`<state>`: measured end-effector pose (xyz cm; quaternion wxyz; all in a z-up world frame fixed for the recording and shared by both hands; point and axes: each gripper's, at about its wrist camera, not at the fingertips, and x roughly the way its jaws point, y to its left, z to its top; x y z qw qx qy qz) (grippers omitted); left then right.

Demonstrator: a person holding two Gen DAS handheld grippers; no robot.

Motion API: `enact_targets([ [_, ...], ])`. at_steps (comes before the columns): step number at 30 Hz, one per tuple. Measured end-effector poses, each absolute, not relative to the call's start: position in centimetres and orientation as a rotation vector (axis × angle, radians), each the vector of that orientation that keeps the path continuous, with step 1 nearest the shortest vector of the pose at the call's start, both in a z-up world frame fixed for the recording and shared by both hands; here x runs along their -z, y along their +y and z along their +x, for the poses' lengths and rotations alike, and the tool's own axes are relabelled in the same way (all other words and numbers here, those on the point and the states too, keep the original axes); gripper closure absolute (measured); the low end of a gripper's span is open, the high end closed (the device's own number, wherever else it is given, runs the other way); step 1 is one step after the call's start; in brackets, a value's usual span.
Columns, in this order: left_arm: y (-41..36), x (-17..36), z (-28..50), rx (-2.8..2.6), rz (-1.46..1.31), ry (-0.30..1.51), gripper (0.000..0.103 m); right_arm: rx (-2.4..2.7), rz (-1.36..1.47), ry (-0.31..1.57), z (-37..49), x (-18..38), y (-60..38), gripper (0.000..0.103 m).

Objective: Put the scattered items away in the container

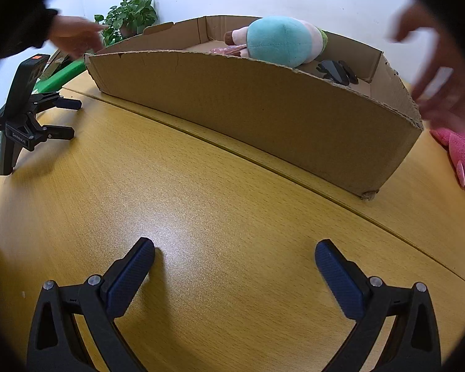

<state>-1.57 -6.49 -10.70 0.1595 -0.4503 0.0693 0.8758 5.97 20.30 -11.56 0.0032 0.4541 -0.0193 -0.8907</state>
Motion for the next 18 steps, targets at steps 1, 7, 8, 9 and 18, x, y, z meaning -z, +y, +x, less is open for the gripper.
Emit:
enact_targets([
  [1,-6.52,10.73,-1.5,-2.503,-1.286,0.198,0.0,2.793,1.424,-0.061,5.98,11.55,20.31,0.0],
  [7,-6.59,10.84,-1.53,-2.503,-1.284,0.198,0.0,2.794,1.425,-0.065,6.03,11.54,20.32,0.0],
  [8,-6.58,10.85,-1.44,-2.503,-1.283,0.198,0.0,2.795,1.426,-0.066,6.05,11.53,20.33,0.0],
  [9,-6.59,10.86,-1.42,-2.503,-1.283,0.199,0.0,2.795,1.426,-0.066,6.04,11.56,20.34,0.0],
  [18,-6.62,10.91,-1.18,-2.503,-1.28,0.2,0.0,2.798,1.428,-0.072,6.06,11.63,20.41,0.0],
])
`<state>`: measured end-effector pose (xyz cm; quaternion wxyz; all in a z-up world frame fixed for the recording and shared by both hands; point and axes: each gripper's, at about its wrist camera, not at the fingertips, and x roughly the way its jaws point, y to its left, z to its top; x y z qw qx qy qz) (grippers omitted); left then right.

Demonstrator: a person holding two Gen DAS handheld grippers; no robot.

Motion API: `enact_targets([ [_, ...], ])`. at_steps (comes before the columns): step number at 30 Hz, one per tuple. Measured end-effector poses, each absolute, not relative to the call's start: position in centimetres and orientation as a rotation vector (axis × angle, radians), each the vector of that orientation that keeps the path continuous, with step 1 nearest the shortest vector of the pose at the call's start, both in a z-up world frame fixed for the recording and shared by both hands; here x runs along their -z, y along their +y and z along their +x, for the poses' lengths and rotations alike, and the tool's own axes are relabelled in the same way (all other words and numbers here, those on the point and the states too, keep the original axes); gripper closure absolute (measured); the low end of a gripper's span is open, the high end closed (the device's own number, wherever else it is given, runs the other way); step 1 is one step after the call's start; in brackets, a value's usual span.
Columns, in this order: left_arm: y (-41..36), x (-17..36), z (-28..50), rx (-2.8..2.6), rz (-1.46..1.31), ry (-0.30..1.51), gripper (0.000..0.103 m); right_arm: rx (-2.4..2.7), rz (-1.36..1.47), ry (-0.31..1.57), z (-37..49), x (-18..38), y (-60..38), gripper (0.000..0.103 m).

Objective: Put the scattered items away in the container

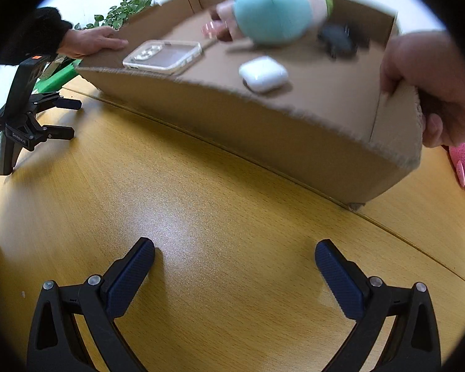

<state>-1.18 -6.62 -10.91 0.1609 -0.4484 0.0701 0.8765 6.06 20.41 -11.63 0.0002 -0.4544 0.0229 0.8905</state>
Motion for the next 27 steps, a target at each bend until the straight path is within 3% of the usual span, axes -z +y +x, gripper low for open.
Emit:
enact_targets([
  [27,-6.5,10.6,-2.0,-2.495,-1.278,0.205,0.0,-2.789,-1.425,0.084,5.7,11.8,20.1,0.0],
])
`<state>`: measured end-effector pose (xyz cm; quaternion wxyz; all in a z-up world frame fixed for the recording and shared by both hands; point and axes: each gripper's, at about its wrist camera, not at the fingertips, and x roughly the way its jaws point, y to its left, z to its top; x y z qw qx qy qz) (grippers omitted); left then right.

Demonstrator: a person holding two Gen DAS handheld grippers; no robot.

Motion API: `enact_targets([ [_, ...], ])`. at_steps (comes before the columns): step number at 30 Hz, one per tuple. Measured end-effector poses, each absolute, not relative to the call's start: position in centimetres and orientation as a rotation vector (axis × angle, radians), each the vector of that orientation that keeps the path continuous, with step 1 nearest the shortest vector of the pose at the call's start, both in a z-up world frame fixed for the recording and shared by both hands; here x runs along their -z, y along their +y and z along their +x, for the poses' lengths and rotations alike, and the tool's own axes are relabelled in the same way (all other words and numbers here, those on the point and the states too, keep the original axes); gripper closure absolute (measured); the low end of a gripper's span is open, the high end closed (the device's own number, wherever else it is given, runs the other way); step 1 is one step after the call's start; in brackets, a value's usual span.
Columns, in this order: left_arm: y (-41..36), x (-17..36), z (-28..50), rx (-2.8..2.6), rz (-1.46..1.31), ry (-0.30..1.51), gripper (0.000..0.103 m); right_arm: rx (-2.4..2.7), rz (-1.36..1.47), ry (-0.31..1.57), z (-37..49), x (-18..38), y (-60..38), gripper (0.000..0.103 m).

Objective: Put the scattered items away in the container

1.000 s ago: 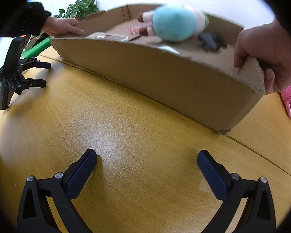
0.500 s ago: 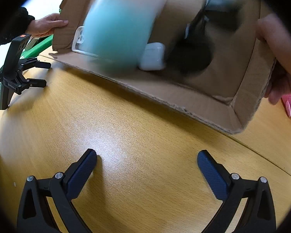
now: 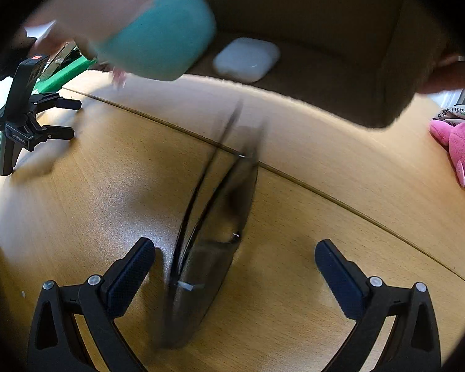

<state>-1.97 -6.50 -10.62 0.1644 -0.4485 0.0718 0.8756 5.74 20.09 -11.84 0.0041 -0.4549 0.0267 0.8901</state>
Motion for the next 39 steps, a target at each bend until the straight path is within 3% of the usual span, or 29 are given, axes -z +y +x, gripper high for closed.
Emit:
enact_targets([
  [39,-6.33,10.78,-2.51,-2.399,-1.235,0.259,0.0,-2.783,-1.422,0.09,5.53,11.83,20.33,0.0],
])
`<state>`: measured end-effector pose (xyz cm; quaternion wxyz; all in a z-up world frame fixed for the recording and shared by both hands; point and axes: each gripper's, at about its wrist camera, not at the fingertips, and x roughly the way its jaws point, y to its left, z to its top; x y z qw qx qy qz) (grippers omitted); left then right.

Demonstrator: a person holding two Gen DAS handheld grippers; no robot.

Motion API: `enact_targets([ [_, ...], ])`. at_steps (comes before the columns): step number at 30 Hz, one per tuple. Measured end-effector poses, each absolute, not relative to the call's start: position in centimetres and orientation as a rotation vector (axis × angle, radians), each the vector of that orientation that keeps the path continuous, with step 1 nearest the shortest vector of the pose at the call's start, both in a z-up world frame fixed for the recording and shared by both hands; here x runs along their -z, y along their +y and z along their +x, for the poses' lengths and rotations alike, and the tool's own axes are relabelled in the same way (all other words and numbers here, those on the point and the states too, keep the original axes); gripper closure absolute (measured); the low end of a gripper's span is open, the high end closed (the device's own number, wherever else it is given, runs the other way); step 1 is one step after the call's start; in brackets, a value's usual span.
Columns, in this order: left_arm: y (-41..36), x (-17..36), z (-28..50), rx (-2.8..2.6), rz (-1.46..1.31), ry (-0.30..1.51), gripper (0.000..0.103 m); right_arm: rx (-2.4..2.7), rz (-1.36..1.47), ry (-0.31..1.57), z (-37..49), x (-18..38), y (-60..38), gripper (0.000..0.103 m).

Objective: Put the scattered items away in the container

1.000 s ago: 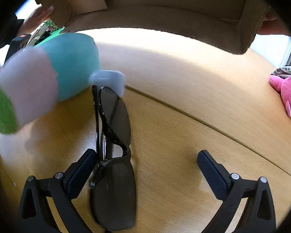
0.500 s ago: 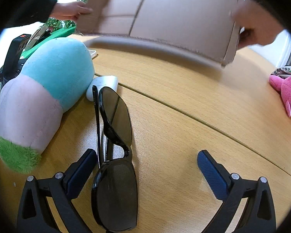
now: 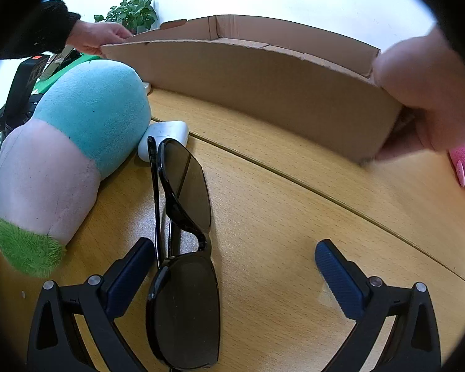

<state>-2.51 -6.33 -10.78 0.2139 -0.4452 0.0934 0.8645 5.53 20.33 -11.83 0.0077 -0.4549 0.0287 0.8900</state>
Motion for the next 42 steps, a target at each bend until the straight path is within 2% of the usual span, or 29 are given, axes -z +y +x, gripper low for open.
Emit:
enact_targets([
  [29,-7.2,10.8,-0.9,-2.491,-1.274,0.209,0.0,-2.714,-1.396,0.138,5.8,11.9,20.3,0.0],
  [38,-8.1,11.0,0.0,-2.542,-1.298,0.177,0.0,-2.388,-1.865,0.268,8.6,11.0,18.7,0.0],
  [42,-8.2,11.0,1.1,-2.567,-1.318,0.161,0.0,-2.358,-1.77,0.306,9.1,8.4,18.3,0.0],
])
